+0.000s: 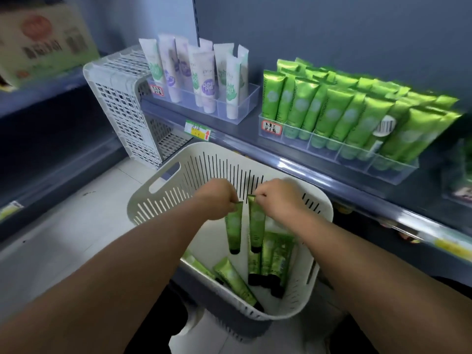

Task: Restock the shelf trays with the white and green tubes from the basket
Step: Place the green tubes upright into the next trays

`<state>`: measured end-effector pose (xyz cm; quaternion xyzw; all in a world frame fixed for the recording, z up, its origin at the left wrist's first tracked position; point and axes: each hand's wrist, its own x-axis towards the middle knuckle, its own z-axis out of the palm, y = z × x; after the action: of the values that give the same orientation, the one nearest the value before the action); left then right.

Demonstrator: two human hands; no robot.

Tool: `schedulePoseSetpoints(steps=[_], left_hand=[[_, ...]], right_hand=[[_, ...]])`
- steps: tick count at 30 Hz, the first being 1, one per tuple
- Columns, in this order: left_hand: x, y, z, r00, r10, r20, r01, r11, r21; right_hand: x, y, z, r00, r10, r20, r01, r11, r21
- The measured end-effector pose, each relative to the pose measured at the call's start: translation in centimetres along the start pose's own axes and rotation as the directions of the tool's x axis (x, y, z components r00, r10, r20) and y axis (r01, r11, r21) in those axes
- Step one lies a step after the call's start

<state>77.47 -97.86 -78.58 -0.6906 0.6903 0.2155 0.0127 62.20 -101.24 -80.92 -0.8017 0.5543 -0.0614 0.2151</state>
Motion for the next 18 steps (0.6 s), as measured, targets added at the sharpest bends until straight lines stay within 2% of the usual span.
schedulePoseSetpoints(steps=[8, 13, 18], left_hand=[[-3.8, 7.0, -5.6, 0.957, 0.192, -0.219, -0.184, 0.981, 0.058], [-5.8, 12.8, -8.6, 0.881, 0.336, -0.334, -0.334, 0.940, 0.065], [-7.1, 19.6, -10.9, 0.803, 0.448, -0.392, -0.436, 0.891, 0.125]], right_hand=[[-6.3, 0.5, -8.8, 0.963, -0.020, -0.267, 0.029, 0.999, 0.031], [-10.5, 2.0, -15.1, 0.914, -0.005, -0.407, 0.033, 0.998, 0.061], [-14.8, 4.9, -20.7, 0.832, 0.000, -0.555, -0.004, 1.000, -0.006]])
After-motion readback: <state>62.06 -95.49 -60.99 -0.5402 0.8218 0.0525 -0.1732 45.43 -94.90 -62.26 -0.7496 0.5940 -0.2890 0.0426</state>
